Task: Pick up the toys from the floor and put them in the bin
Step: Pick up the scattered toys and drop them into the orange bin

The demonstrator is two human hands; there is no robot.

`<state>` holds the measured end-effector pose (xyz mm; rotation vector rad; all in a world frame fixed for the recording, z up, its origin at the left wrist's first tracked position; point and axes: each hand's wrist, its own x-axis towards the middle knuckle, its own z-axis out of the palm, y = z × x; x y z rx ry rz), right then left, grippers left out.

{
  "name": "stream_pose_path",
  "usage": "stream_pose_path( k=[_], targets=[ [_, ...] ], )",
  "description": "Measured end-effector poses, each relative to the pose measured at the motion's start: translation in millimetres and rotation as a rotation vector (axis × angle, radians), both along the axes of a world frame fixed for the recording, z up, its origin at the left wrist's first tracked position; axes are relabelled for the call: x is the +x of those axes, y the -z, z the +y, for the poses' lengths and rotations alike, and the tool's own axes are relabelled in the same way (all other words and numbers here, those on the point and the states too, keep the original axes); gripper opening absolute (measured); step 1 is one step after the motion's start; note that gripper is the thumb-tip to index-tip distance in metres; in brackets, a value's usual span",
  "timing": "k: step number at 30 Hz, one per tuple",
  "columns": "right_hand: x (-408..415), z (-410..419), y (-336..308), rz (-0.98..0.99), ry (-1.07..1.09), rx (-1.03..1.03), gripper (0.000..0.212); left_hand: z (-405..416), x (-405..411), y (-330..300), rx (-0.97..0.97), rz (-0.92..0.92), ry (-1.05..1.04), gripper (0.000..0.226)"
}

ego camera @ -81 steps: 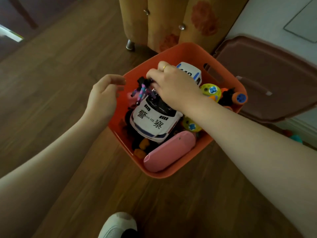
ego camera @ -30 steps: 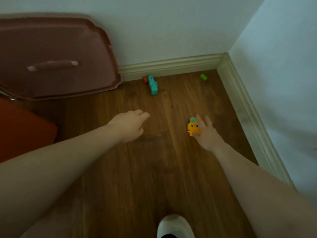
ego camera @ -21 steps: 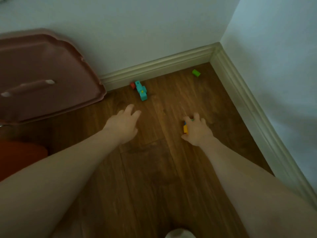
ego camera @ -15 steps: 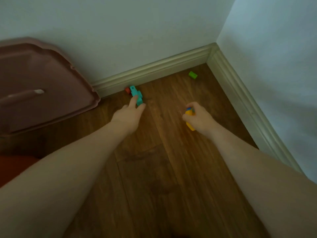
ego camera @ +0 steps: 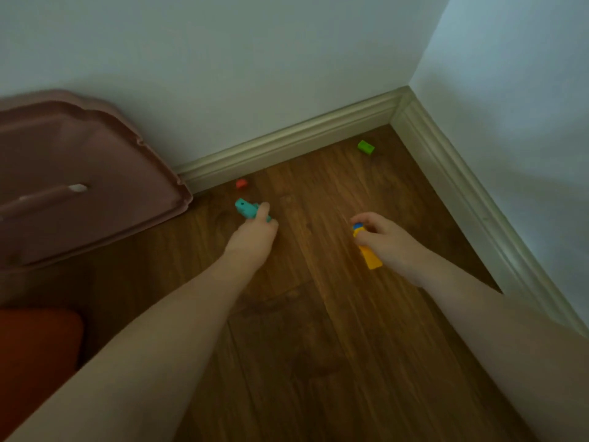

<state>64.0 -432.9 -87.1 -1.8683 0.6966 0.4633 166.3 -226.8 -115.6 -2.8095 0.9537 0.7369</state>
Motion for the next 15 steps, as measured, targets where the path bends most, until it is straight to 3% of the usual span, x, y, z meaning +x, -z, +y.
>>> stream_pose_path(
  k=[8,12,15],
  targets=[
    [-30,53,7,0.006,0.051,0.096,0.028,67,-52,-5,-0.153,0.168,0.223,0.028],
    [-24,85,-10,-0.051,0.083,0.154,0.024,95,-68,-38,-0.455,0.124,0.100,0.016],
    [-16,124,-35,-0.086,0.036,0.226,0.023,121,-82,-83,-0.658,0.032,-0.059,0.018]
  ],
)
